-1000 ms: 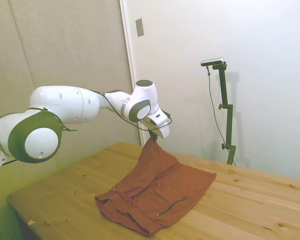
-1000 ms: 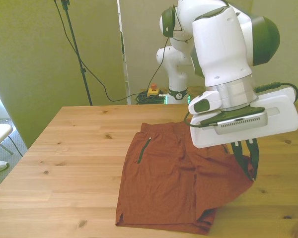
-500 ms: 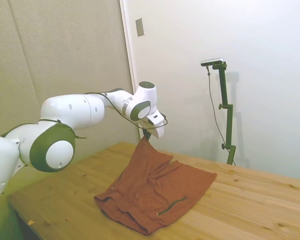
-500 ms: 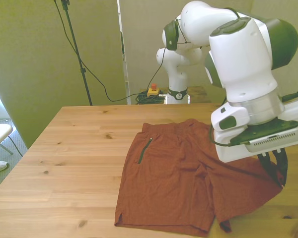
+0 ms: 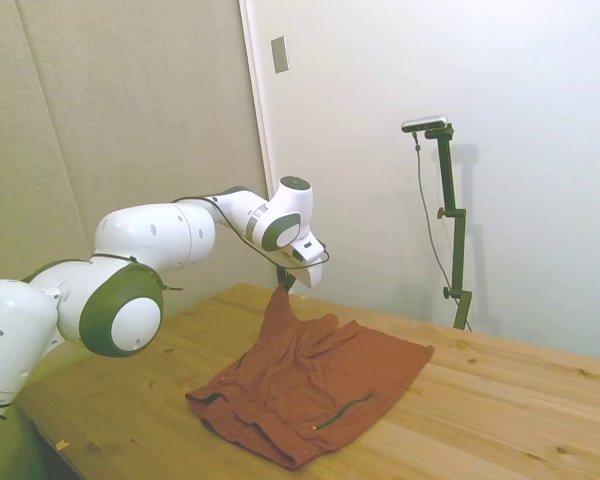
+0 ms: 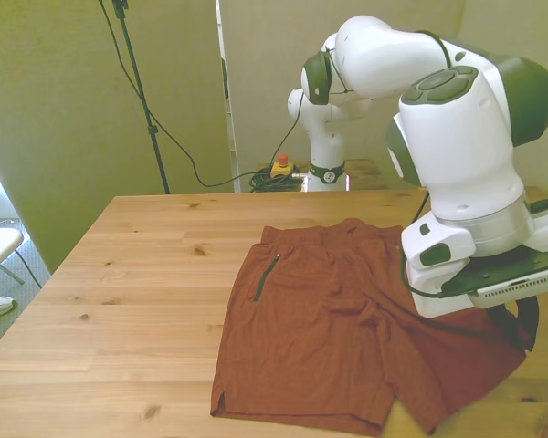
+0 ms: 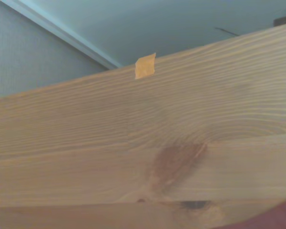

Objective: Unfold the shorts

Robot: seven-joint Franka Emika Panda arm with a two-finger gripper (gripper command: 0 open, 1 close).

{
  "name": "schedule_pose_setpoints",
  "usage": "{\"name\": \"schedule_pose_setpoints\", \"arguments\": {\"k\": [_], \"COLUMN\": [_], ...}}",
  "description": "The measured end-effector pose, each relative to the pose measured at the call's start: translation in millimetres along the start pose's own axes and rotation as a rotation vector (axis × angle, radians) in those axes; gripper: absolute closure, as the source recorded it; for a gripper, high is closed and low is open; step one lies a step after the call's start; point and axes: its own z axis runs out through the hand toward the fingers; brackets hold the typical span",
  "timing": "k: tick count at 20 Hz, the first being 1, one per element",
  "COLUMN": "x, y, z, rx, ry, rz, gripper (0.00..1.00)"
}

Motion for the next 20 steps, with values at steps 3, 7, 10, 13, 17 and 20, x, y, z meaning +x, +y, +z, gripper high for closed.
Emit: {"name": "schedule_pose_setpoints", "arguments": {"k": [3, 7, 10, 13, 17, 20], "x": [-3, -9, -4, 6, -8, -34], "y": [-6, -12, 2, 30, 59, 74], "z": [-9, -32, -56, -80, -113, -145], "rx": [0.015, -0.014, -0.109, -0.205, -0.255, -0.276], "ry": [0.01, 0.077, 0.195, 0.275, 0.27, 0.272], "rz": [-0.014, -0.049, -0.052, -0.037, -0.048, -0.105], "gripper": [0.0, 0.0, 0.0, 0.0, 0.0, 0.0]}}
